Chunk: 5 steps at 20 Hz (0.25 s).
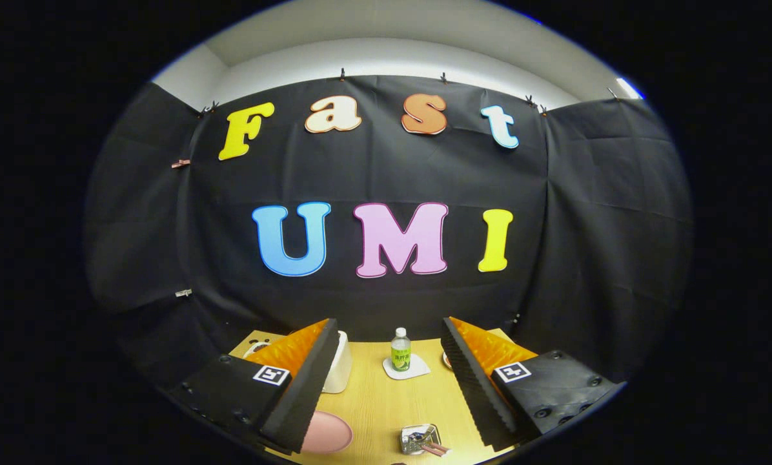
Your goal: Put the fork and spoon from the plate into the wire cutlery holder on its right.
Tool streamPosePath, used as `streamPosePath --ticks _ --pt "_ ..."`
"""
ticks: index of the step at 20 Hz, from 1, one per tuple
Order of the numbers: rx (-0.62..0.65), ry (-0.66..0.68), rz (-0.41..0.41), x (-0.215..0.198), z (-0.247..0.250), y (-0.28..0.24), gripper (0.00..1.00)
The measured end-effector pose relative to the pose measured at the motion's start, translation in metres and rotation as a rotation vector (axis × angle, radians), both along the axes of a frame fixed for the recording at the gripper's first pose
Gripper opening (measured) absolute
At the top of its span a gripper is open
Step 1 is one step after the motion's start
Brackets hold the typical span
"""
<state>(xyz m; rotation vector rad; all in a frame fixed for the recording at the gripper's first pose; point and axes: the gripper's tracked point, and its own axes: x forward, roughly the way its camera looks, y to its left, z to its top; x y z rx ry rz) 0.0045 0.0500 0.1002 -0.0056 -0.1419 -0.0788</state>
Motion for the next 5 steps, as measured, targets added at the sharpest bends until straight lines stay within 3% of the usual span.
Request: streamPosePath --ticks 5 --pt "0.046 -0.067 0.048 -0.0059 -0.0044 -0.0009 0.99"
